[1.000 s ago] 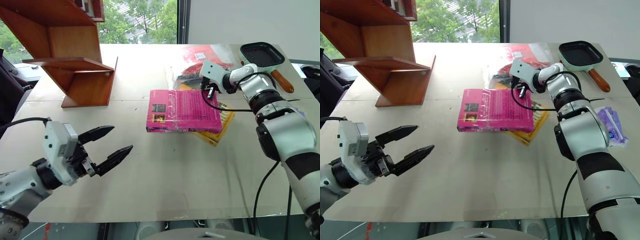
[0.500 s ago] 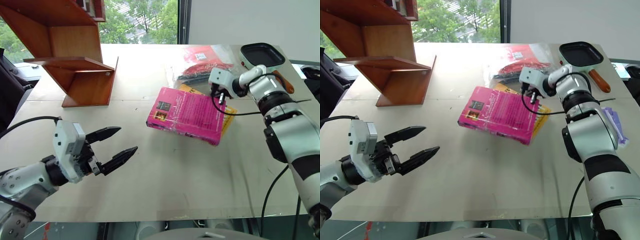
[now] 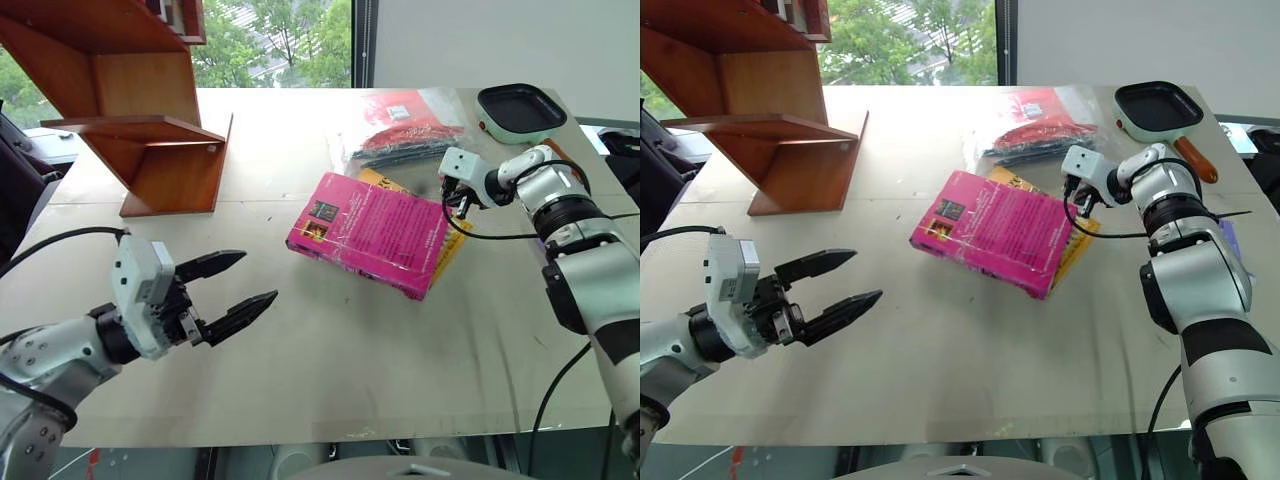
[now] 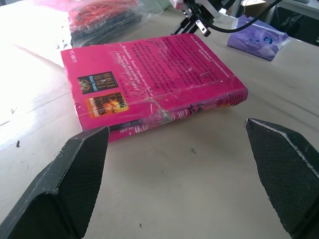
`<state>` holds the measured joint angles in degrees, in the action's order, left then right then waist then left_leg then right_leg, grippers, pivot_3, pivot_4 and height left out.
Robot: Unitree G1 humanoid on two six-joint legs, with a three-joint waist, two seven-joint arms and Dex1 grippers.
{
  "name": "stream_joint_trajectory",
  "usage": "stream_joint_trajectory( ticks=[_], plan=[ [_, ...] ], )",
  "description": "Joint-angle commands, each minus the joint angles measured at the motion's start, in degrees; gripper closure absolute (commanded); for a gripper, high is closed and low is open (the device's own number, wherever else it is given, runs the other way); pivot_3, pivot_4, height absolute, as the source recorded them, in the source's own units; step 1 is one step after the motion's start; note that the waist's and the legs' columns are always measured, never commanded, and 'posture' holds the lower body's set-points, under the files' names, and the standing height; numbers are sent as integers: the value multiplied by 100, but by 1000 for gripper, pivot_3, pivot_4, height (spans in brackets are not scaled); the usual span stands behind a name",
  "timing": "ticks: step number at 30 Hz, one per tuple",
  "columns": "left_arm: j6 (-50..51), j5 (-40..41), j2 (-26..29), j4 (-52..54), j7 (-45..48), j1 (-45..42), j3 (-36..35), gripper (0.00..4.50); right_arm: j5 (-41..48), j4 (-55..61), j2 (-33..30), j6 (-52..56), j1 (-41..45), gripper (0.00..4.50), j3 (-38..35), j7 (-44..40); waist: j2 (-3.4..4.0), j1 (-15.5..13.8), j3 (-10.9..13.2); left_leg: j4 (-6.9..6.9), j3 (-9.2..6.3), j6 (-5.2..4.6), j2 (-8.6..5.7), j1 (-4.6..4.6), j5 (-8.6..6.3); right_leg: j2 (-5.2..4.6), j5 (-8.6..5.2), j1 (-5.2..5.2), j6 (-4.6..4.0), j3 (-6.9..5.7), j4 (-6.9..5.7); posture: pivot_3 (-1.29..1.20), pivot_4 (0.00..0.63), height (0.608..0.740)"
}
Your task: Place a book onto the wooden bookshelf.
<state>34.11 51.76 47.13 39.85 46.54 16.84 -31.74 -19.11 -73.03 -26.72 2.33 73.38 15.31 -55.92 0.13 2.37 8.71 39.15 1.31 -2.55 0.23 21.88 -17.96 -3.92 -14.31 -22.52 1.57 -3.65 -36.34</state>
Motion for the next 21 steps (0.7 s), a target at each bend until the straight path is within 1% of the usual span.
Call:
stream_joint_trajectory(
  ticks=[1, 3, 5, 8, 9, 10, 11, 12, 13, 15, 17, 19, 21],
  plan=[
    [-40, -1, 38, 85, 34, -11, -29, 0, 350, 162, -157, -69, 242, 4460, -426, 288, 0, -9, 0, 0, 0, 0, 0, 0, 0, 0, 0, 0, 0, 0, 0, 0, 150, 740],
    [-41, 8, 18, 118, 16, 18, -19, 0, 583, 228, -235, -208, 226, 4460, -660, 168, 0, -15, 1, 0, 0, 0, 0, 1, 0, 0, 0, 0, 0, -2, 0, 0, 150, 740],
    [-17, 74, -32, 168, -18, 64, 4, 0, 949, 416, -396, -325, 96, 4460, -958, -323, 1, -19, 3, 0, 0, 0, 0, 3, 0, -1, 0, 0, 0, -3, 2, 0, 150, 740],
    [35, 155, -146, 322, -129, 160, 165, 0, 1618, 899, -752, -128, -356, 3753, -1504, -980, -2, -48, 2, 0, -2, 0, 0, 4, 0, -1, 0, 4, 0, -5, 8, 0, 150, 740],
    [68, 180, -172, 385, -192, 155, 249, 0, 1885, 1208, -900, 72, -604, 3151, -1711, -1188, -1, -58, 2, 1, -4, 0, 1, 4, 0, -3, 0, 8, 0, -7, 14, 0, 150, 740],
    [89, 193, -194, 436, -236, 155, 300, 0, 2067, 1469, -1000, 221, -798, 2871, -1837, -1333, -2, -82, 2, 2, -4, 0, 1, 4, 0, -4, 0, 10, 1, -8, 15, 0, 150, 740],
    [111, 238, -209, 483, -269, 157, 334, 0, 2231, 1747, -1069, 355, -987, 2720, -1939, -1451, -3, -120, 2, 2, -6, -1, 1, 4, 0, -5, 0, 14, 1, -11, 19, 0, 150, 740],
    [221, 432, -227, 557, -379, 143, 423, 0, 2496, 2363, -1243, 731, -1429, 2031, -2063, -1721, -2, -138, 2, 3, -7, -1, 1, 4, 0, -6, 0, 17, 1, -12, 20, 0, 150, 740],
    [349, 617, -255, 625, -508, 146, 551, 0, 2777, 3098, -1440, 1021, -2001, 1770, -2183, -2005, -2, -170, 3, 4, -6, -1, 2, 2, 0, -7, 0, 17, 1, -9, 18, 0, 150, 740],
    [483, 866, -345, 731, -724, 153, 777, 0, 3268, 4461, -1767, 1526, -3062, 884, -2383, -2344, 5, -284, 5, 4, -14, -2, 3, 5, -1, -12, 0, 21, 1, -17, 22, 0, 150, 740],
    [697, 1248, -675, 784, -1358, 121, 1235, 0, 3952, 5880, -1874, 2182, -4262, 55, -2924, -2203, 17, -331, 7, 4, -14, -3, 3, 7, -1, -14, 1, 22, 1, -14, 26, 0, 150, 740],
    [825, 1360, -1338, 620, -2401, -74, 1739, 0, 4469, 6979, -1771, 2382, -5333, 55, -3508, -1918, 24, -320, 7, 4, -18, -5, 4, 3, -2, -15, 1, 27, 2, -14, 24, 0, 150, 740],
    [956, 1435, -1820, 419, -3276, -215, 1996, 0, 4808, 7626, -1731, 2533, -5960, 55, -3782, -1790, 25, -317, 6, 4, -19, -14, 4, -14, -7, -16, 2, 42, 3, -13, 16, 0, 150, 740]
  ],
)
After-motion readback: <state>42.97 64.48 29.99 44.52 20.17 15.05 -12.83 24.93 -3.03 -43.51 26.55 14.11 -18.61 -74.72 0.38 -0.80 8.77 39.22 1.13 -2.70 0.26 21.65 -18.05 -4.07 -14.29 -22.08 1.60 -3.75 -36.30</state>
